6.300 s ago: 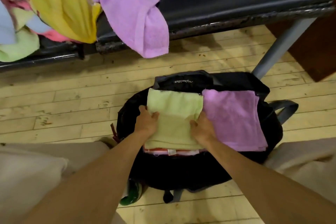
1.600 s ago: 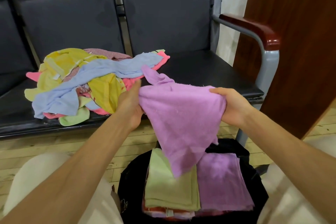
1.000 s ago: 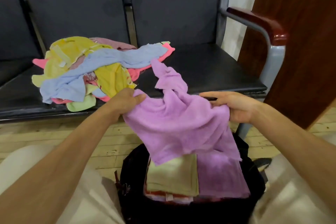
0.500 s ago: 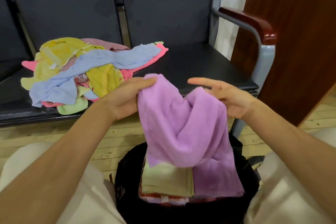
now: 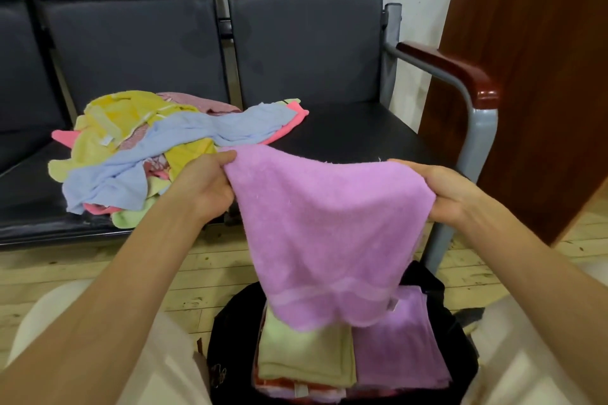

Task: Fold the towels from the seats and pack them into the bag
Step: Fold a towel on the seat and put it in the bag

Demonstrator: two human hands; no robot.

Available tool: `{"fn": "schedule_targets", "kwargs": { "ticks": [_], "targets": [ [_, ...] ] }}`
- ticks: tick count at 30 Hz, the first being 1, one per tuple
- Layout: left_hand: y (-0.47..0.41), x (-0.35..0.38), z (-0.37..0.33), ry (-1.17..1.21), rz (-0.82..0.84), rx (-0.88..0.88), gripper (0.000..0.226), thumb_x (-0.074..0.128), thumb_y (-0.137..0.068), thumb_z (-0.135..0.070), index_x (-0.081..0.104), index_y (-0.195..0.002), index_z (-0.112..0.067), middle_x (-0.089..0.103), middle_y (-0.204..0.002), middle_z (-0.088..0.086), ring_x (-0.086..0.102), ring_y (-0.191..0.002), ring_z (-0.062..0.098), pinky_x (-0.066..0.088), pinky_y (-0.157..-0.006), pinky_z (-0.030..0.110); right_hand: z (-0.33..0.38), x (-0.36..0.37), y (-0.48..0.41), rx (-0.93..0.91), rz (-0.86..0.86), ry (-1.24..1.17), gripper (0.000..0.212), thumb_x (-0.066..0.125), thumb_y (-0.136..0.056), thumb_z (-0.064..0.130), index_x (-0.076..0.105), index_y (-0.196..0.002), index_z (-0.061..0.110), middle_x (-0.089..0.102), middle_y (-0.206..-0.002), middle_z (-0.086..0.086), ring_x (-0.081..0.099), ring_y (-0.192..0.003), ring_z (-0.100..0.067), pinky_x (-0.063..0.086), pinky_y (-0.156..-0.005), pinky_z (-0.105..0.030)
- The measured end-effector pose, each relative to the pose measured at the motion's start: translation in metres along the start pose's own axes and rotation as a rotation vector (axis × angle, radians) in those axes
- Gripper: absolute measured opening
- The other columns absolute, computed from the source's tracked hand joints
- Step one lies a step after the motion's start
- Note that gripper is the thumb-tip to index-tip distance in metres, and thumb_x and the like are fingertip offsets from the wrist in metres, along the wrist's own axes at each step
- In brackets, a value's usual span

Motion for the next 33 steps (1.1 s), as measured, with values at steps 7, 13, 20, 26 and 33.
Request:
{"fn": "schedule_targets", "kwargs": {
  "ticks": [7,13,20,26,33],
  "targets": [
    [-0.011,-0.019,-0.018,-0.001,-0.081,0.104,0.033,0.050,-0.098,-0.017,0.055,-0.130,-0.006,0.063,-0.125,0.005,0.062,-0.106,0.015,0.051,-0.085,0.028,0.025,-0.015,0.011,-0.285,-0.271,-0.083,0.014,0.059,-0.093,0.011,0.070,-0.101,0.014,0.069,-0.111,-0.008,0.066,-0.098,-0.022,0.054,-0.067,-0.031],
    [-0.014,-0.017,-0.019,-0.025,-0.030,0.142,0.036,0.057,-0.091,-0.007,0.057,-0.127,-0.003,0.064,-0.125,0.007,0.060,-0.116,0.019,0.045,-0.102,0.032,0.028,-0.013,0.016,-0.463,-0.352,-0.001,0.027,0.047,-0.095,0.010,0.069,-0.100,0.025,0.064,-0.120,-0.002,0.061,-0.108,-0.023,0.054,-0.089,-0.037],
    [-0.001,0.002,-0.025,-0.693,-0.054,0.468,0.034,0.044,-0.090,0.011,0.065,-0.107,-0.009,0.068,-0.097,0.000,0.062,-0.089,0.013,0.051,-0.078,0.023,0.022,-0.007,0.013,-0.393,-0.286,0.024,0.036,0.044,-0.092,0.010,0.066,-0.120,0.015,0.064,-0.119,-0.003,0.059,-0.108,-0.023,0.052,-0.085,-0.037],
    [-0.018,-0.011,-0.022,-1.082,-0.167,0.553,0.020,0.044,-0.097,-0.008,0.060,-0.088,0.000,0.051,-0.078,0.008,0.044,-0.075,0.018,0.035,-0.066,0.030,0.024,-0.014,0.012,-0.418,-0.342,0.164,0.021,0.056,-0.096,0.015,0.071,-0.109,0.022,0.064,-0.123,0.000,0.058,-0.111,-0.021,0.051,-0.090,-0.036],
    [-0.016,-0.007,-0.010,0.102,-0.040,0.024,0.022,0.054,-0.096,-0.016,0.060,-0.115,-0.006,0.070,-0.105,0.006,0.063,-0.102,0.018,0.051,-0.083,0.030,0.017,-0.001,0.026,-0.014,0.020,-0.051,0.033,0.047,-0.098,0.006,0.070,-0.117,0.019,0.072,-0.112,-0.008,0.068,-0.101,-0.027,0.061,-0.067,-0.040]
  ]
}}
Point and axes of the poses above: each hand's wrist, its own y-axis away from the middle knuckle, its own x-axis out of the palm, z = x × y, the point moved 5 cm from there along -y, towards the middle knuckle
